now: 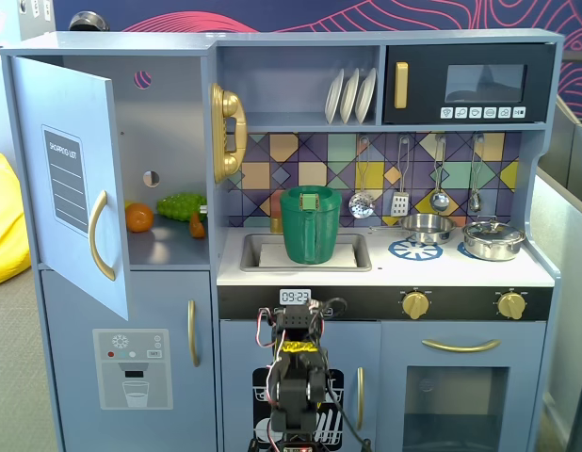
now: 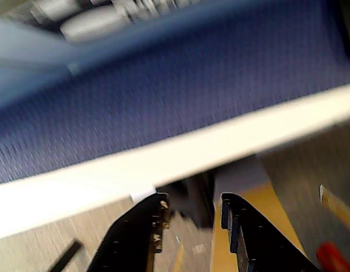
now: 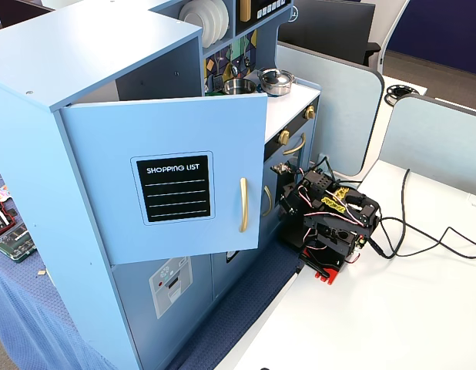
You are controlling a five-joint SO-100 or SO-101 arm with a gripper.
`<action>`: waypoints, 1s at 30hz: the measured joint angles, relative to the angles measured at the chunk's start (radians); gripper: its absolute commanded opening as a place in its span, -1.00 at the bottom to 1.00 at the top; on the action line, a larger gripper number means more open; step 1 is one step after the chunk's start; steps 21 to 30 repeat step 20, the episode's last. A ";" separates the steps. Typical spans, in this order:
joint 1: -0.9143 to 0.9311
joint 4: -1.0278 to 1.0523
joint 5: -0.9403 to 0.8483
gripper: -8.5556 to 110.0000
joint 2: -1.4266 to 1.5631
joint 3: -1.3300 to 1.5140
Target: Open the left cabinet door
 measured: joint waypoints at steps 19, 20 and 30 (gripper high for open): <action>0.014 0.025 -0.092 -0.84 0.198 0.121; 0.014 0.026 -0.092 -0.84 0.198 0.121; 0.014 0.026 -0.092 -0.84 0.198 0.121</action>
